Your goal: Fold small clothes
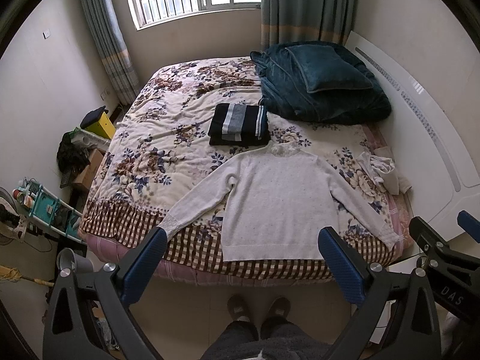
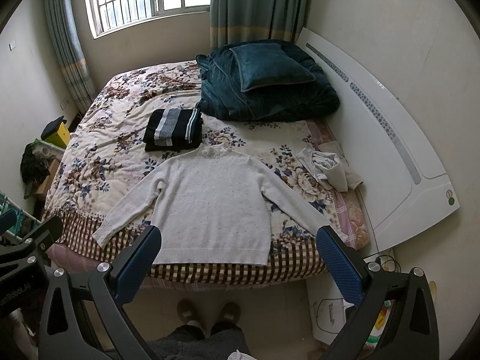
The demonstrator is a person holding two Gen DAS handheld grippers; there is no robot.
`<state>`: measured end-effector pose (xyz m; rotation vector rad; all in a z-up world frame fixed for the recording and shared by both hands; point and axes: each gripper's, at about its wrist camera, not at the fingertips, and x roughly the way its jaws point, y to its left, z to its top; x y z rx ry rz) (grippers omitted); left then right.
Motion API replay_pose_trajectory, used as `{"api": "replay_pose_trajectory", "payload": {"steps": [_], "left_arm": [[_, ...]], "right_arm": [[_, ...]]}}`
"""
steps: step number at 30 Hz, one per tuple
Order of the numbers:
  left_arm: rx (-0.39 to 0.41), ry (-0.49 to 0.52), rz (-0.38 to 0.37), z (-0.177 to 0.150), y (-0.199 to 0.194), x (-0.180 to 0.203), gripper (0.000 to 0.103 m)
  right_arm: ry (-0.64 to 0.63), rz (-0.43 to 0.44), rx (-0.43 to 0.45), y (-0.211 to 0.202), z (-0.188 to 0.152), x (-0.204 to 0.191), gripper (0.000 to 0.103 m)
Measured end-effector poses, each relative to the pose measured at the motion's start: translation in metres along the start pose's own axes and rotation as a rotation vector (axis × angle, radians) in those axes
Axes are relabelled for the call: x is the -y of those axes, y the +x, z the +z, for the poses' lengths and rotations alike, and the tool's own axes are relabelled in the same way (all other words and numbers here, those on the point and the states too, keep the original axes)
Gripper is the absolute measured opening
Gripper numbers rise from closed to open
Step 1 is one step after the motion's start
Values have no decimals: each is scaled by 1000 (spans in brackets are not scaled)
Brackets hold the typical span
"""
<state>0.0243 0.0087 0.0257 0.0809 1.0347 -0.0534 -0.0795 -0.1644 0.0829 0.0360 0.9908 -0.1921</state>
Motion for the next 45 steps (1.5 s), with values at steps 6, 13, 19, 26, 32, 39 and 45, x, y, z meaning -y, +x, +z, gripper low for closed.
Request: {"api": "replay_pose_trajectory", "payload": {"steps": [6,13,19,26,32,39,45], "left_arm": [[2,0,0,0,0,0,103],[6,0,-1,-3,-1,-1,103],[9,-2,-1,-3,-1,-1,103],[11,0,-1,-3,-3,-1,103],[16,0,3,-5,-3,0,103],[53,21,39,19,23,-1,103],[24,87,56,40,117,14,103]], "right_arm": [[0,0,1,-1,-1,1,103],[1,1,4,-2,-1,0,103],[1,2,5,-2,-1,1,103],[-2,4,4,-11,13,-9,103],[2,3,7,-9,9,-7,103],[106,-19,-28,16,33,-6,103],[304,-100,-100,101,22,34,103]]}}
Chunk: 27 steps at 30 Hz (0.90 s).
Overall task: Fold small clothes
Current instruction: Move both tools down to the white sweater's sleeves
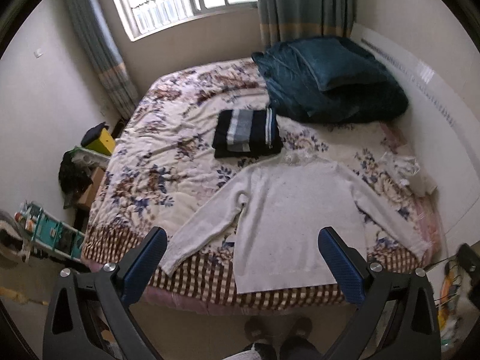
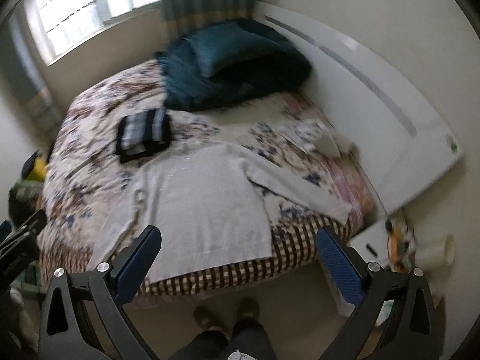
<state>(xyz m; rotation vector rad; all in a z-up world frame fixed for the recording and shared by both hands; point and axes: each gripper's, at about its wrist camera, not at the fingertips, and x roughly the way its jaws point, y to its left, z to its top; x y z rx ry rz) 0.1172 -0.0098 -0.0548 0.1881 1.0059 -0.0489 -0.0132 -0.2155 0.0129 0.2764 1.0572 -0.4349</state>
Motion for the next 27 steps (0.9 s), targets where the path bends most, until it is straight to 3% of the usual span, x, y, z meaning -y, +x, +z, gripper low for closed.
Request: {"api": "replay_pose_trajectory", "payload": {"steps": [4,10,17,27], "left_arm": [[-57,50,5,12,72,30,103],[-100,61,24,8,180,91,103],[-271,16,50,-12,316,166,103],[-431,11,132,-58,456,230,103]], "right_arm": [[152,-57,-60,80,2,42,103],[403,-134,-162,231,-3,143,103],[694,-188,-262,407,-30,280,103],[1131,-222,-251,547,-89,408,100]]}}
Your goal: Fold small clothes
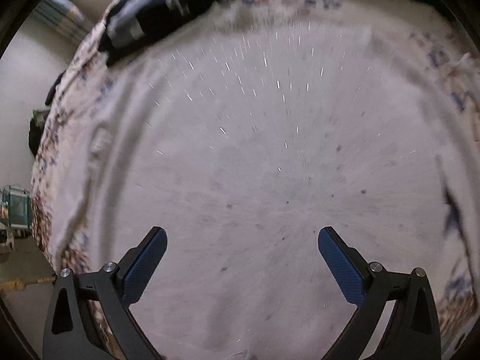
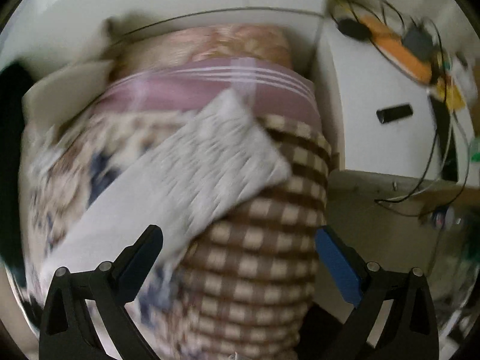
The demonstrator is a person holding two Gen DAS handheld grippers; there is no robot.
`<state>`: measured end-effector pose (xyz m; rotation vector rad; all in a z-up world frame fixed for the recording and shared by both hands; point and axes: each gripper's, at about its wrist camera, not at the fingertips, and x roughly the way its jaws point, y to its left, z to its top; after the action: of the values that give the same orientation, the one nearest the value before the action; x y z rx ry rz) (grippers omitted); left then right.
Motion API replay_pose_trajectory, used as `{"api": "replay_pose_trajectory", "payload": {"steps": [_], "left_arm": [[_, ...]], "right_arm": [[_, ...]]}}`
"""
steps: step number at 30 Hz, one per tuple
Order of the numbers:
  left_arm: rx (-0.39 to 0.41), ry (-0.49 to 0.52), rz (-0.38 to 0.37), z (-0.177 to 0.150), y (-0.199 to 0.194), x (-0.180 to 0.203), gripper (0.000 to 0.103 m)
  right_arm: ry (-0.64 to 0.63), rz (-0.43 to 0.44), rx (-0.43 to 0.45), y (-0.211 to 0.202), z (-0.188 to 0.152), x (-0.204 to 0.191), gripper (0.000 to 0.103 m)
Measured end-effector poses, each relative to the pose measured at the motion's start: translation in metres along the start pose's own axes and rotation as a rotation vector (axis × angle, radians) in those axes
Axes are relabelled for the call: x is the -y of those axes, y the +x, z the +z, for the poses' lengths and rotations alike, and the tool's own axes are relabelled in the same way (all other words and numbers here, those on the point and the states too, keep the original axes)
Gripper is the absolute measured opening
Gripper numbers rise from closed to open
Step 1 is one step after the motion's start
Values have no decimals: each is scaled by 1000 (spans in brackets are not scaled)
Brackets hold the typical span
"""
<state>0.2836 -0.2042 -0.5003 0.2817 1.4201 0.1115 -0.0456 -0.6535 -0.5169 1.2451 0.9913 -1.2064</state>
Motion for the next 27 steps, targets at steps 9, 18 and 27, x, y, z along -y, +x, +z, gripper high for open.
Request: {"api": "replay_pose_trajectory", "payload": {"steps": [9,18,27], "left_arm": [[-15,-2,-9,12,41,20,103],[-4,-34,-82,24,35,-8,103],[53,-183,-52,52,38,-139,103]], "right_arm": [[85,36,108,35,29,0,30],[-202,85,253,-47,-17,-105,12],[-712,320,248,-132,-215,-307,12]]}}
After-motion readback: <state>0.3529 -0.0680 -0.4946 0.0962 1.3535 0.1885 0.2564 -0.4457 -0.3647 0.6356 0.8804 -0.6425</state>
